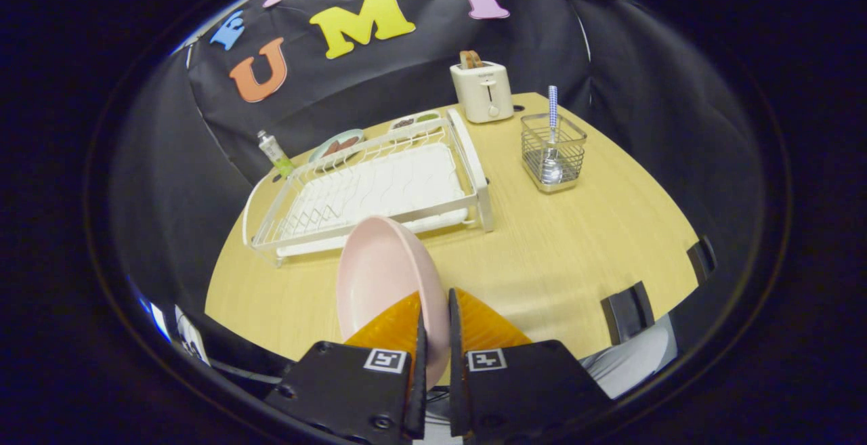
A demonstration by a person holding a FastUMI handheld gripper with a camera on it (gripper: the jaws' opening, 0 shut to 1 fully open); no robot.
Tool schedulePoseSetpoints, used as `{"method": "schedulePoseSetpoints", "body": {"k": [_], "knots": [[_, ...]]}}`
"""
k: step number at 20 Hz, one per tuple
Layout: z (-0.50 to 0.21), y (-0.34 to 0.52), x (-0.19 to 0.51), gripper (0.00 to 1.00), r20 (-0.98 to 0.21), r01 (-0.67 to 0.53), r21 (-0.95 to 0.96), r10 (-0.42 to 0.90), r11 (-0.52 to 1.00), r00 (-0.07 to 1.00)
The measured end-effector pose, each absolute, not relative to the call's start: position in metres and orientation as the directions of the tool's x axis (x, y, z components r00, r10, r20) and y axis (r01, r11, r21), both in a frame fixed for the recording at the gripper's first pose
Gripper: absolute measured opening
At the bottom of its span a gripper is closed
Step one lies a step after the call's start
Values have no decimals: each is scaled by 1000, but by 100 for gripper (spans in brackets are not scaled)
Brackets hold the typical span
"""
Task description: Take the plate from the dish rack, then take the spoon from the basket and place it into the plate.
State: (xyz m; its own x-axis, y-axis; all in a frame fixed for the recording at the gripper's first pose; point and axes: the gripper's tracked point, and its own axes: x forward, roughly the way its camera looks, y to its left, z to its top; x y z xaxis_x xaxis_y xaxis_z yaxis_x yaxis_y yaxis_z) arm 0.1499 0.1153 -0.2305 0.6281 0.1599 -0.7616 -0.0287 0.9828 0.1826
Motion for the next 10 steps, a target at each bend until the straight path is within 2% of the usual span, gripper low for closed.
{"method": "schedulePoseSetpoints", "body": {"k": [7,10], "knots": [[-267,95,157,26,-786,30,219,158,975,597],[-265,95,160,25,-771,30,262,190,965,608]]}}
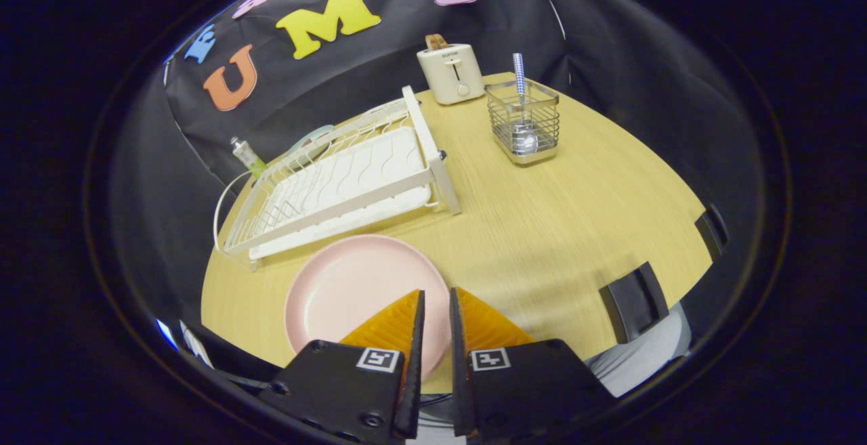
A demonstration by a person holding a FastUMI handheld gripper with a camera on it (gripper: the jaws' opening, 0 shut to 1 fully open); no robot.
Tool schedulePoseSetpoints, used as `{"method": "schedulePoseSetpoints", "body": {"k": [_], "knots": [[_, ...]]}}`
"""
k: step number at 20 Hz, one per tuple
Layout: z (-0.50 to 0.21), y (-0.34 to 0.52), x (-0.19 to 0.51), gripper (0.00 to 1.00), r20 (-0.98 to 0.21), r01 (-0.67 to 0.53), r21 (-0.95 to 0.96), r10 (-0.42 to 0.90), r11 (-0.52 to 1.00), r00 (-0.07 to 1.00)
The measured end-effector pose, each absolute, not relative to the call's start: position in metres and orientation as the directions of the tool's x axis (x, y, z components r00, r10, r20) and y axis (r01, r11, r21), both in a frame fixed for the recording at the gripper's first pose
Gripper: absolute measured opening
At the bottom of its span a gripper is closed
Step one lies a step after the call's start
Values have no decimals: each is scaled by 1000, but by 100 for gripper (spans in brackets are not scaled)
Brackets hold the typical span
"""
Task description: Take the plate from the dish rack, then take the spoon from the basket and place it into the plate.
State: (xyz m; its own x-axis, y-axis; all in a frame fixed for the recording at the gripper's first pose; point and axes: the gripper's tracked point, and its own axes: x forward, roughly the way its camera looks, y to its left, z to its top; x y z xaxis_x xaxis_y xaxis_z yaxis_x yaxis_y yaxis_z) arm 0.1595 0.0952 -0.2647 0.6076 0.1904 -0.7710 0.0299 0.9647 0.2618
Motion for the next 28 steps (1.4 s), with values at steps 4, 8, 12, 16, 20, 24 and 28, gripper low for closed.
{"method": "schedulePoseSetpoints", "body": {"k": [4,8,12,16,20,24,28], "knots": [[-244,89,166,51,-693,-43,259,216,965,688],[-219,77,172,87,-573,-117,181,201,977,794],[-204,66,174,100,-492,-144,88,169,986,854],[-181,43,190,100,-351,-133,6,126,991,928],[-174,22,214,100,-287,-117,24,119,993,950],[-172,-18,256,100,-277,-68,2,66,998,959],[-167,-45,301,100,-291,-54,2,52,999,955]]}}
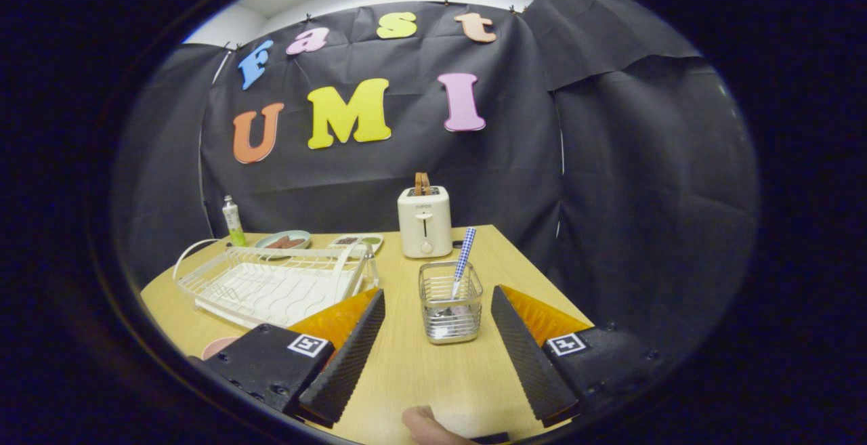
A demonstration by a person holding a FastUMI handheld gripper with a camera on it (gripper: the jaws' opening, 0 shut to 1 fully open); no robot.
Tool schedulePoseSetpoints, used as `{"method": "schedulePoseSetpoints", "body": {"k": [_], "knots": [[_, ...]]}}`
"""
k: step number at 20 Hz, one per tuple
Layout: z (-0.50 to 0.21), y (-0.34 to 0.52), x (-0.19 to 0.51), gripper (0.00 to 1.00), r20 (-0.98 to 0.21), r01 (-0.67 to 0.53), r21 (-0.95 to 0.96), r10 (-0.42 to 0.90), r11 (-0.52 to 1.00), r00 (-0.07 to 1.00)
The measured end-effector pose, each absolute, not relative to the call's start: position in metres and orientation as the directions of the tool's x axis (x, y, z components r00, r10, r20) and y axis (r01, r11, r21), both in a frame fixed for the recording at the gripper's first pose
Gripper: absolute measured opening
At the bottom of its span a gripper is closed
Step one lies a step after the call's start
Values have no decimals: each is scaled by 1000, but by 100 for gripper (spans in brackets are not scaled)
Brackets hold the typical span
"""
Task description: Take the plate from the dish rack, then take the spoon from the basket and place it into the plate.
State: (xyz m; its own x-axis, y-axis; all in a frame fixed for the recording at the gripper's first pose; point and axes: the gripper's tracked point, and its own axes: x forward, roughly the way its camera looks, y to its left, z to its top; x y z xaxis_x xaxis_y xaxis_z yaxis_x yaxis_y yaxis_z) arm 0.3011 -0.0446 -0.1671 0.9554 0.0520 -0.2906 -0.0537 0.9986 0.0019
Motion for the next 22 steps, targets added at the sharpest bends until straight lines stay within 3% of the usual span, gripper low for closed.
{"method": "schedulePoseSetpoints", "body": {"k": [7,16,19,22], "knots": [[-155,-57,383,100,-312,-83,-22,72,996,947],[-170,-59,467,99,-395,-34,74,60,997,917],[-176,-52,474,73,-423,-33,169,103,985,900],[-175,-48,470,43,-434,-41,148,102,988,895]]}}
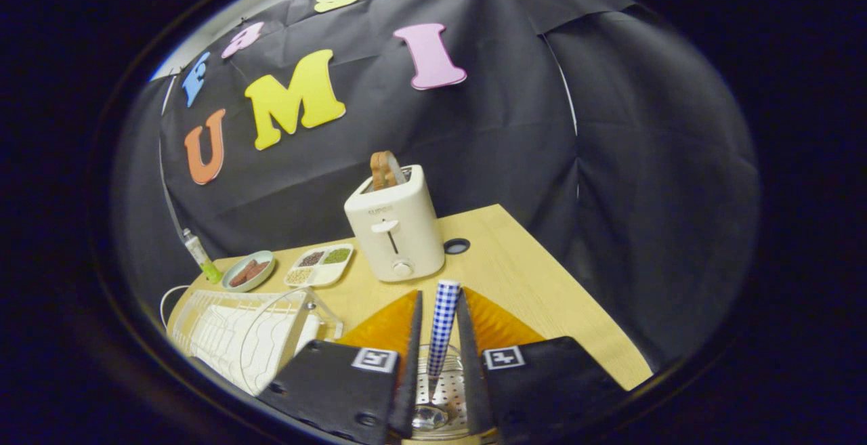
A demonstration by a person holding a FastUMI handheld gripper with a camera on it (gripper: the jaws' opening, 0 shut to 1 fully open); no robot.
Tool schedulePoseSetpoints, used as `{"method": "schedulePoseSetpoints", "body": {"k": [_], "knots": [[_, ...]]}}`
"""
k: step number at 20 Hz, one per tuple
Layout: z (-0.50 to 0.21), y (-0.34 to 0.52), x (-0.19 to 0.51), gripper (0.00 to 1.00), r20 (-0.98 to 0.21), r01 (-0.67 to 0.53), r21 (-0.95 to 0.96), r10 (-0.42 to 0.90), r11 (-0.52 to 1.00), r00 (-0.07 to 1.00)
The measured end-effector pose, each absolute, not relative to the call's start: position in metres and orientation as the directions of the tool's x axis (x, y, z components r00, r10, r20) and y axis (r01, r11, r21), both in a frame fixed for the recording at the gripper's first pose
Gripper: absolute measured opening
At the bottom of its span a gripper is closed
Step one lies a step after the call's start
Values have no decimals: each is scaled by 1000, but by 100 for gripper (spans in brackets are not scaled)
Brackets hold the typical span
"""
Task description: Take the plate from the dish rack, then take the spoon from the basket and place it into the plate.
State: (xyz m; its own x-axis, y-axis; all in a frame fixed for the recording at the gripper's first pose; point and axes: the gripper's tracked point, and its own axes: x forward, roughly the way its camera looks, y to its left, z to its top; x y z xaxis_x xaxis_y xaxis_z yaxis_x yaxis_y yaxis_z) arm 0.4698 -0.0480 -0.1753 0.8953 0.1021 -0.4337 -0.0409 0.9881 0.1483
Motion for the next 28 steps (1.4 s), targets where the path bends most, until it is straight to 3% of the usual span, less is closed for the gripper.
{"method": "schedulePoseSetpoints", "body": {"k": [2,3,10,19,28], "knots": [[-167,-40,467,21,-421,-60,124,107,990,901],[-158,-38,463,18,-404,-60,100,95,993,910],[-82,-16,432,17,-254,-76,-31,66,997,965],[8,20,342,17,-151,-90,-16,86,996,985],[-29,93,226,17,-117,-119,10,119,993,986]]}}
